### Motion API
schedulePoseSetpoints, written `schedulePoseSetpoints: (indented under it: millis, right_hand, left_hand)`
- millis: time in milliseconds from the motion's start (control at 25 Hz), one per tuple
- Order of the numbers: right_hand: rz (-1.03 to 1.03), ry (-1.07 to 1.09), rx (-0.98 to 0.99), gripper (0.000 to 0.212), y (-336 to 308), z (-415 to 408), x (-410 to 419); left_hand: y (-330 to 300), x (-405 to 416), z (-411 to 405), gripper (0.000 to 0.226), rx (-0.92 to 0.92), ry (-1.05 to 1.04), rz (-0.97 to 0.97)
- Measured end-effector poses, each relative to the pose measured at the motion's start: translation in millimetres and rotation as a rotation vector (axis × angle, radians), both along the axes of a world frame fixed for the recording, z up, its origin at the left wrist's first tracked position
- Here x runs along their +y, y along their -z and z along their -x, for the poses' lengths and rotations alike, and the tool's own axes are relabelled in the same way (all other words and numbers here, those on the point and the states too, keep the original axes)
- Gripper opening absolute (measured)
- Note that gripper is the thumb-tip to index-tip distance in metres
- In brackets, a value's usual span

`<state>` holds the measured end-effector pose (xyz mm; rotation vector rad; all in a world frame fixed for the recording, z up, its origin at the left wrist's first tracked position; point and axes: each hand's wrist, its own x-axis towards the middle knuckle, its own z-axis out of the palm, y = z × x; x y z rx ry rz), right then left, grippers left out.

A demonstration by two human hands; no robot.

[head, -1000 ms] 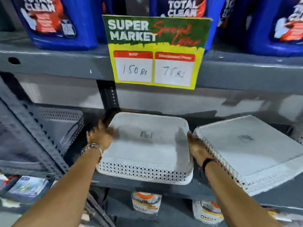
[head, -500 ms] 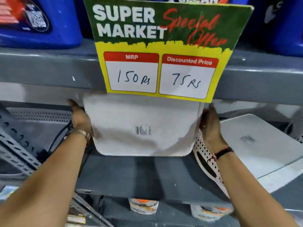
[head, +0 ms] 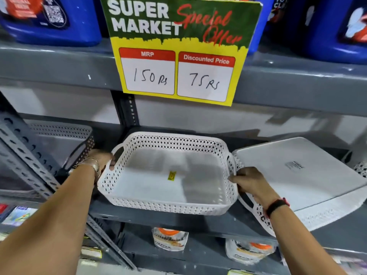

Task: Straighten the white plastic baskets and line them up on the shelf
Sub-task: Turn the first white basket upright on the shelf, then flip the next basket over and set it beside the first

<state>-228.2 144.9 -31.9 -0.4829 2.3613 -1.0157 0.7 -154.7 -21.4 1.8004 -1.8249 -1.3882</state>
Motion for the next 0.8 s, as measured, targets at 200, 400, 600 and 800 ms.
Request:
schedulePoseSetpoints:
  millis: [200, 400, 600, 800]
  right_hand:
    - [-0.077, -0.07, 0.014, 0.03, 10, -7, 5]
    - [-0.158, -0.141, 0.054, 0.028, -1, -9, 6]
    - [-0.153, -0.014, 0.402, 0.033, -55, 30, 31]
    - [-0.162, 0.082, 0.695, 0.05, -48, 126, 111]
  left_hand:
    - [12, -3, 2, 0.039, -0.18, 0.066, 0.045]
    - [9, 7, 21, 0.03, -0.243, -0.025, 0.178]
    - [-26, 68, 98, 0.04, -0.16, 0.124, 0.622]
    - [-46, 165, 198, 0.018, 0.319, 0.31, 0.253]
